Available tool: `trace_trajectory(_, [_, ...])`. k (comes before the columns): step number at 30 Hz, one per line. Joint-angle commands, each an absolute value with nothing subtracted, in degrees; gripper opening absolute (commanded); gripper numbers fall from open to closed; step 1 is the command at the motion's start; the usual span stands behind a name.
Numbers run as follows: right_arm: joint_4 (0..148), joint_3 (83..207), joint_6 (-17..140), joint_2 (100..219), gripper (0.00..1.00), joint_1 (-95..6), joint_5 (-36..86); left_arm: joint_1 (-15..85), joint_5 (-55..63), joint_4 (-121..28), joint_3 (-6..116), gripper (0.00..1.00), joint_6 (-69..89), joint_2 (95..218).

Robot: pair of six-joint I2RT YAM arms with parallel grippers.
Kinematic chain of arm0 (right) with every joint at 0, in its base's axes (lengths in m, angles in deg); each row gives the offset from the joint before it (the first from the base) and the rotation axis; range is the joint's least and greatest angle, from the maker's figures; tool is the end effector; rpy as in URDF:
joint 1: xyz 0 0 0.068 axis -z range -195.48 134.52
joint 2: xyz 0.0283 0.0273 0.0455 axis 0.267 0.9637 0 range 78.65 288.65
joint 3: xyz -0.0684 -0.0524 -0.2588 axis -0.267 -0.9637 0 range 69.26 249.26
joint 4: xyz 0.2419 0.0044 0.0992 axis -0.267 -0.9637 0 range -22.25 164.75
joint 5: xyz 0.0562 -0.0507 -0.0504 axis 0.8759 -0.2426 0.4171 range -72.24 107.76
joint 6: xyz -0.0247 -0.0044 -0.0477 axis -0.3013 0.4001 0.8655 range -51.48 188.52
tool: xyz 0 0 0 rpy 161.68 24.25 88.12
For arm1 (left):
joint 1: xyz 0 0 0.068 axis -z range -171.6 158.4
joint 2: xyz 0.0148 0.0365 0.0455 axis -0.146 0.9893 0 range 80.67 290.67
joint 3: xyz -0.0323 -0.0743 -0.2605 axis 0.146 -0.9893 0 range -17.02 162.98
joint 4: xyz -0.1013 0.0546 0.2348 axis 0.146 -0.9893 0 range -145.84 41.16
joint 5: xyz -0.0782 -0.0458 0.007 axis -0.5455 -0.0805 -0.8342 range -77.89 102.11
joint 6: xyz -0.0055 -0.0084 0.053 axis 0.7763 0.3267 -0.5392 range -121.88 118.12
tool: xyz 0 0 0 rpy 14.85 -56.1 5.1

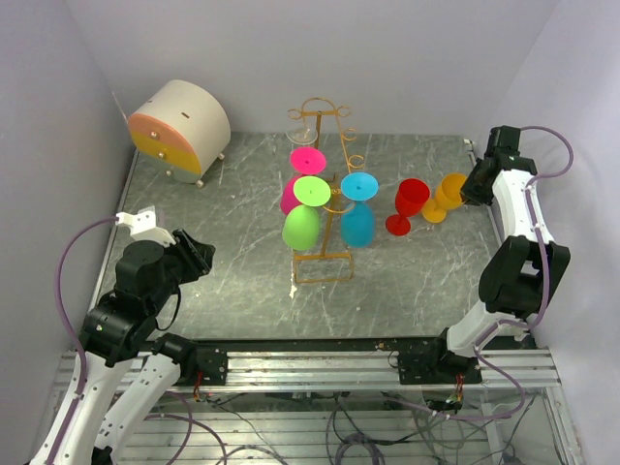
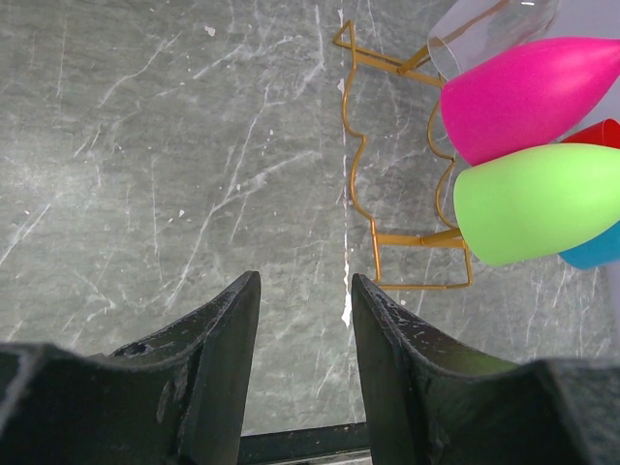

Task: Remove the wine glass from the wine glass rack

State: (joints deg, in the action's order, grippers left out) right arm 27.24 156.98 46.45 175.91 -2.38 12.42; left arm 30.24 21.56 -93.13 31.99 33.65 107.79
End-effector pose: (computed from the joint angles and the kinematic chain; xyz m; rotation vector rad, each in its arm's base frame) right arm 0.3543 -0.0858 0.3021 0.8073 2.4303 -0.0599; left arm 0.0865 -0.0284 0.3393 -0.3458 1.9589 -0.4942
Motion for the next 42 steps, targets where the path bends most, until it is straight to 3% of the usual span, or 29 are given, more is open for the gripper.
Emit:
trace_trajectory(1, [26.59,157.52,47.43,177.61,0.06,-3.8,12.62,30.46,22.65,-90.67,31.93,0.53,32.93,107.57])
trace_trajectory(18, [25.84,158.96,46.84,173.0,0.27,-6.17,9.0,30.46,22.74,-90.85,31.93,0.53,33.01,107.6])
trace_trajectory(26, [24.87,164.8,46.32,164.56,0.3,-9.09,11.56,30.46,22.82,-91.11,32.1,0.54,33.06,107.94])
trace_trajectory(29, [27.57,165.51,45.53,160.53,0.4,-11.54,22.07,30.4,22.77,-91.11,32.08,0.54,33.09,107.76])
trace_trajectory(34, [37.88,160.47,38.43,155.1,0.46,-13.48,50.71,30.46,23.34,-91.29,32.03,0.54,33.36,106.97])
trace_trajectory(42, [40.35,158.95,34.29,155.04,0.45,-20.31,61.7,30.46,24.2,-91.41,31.88,0.54,33.89,106.07])
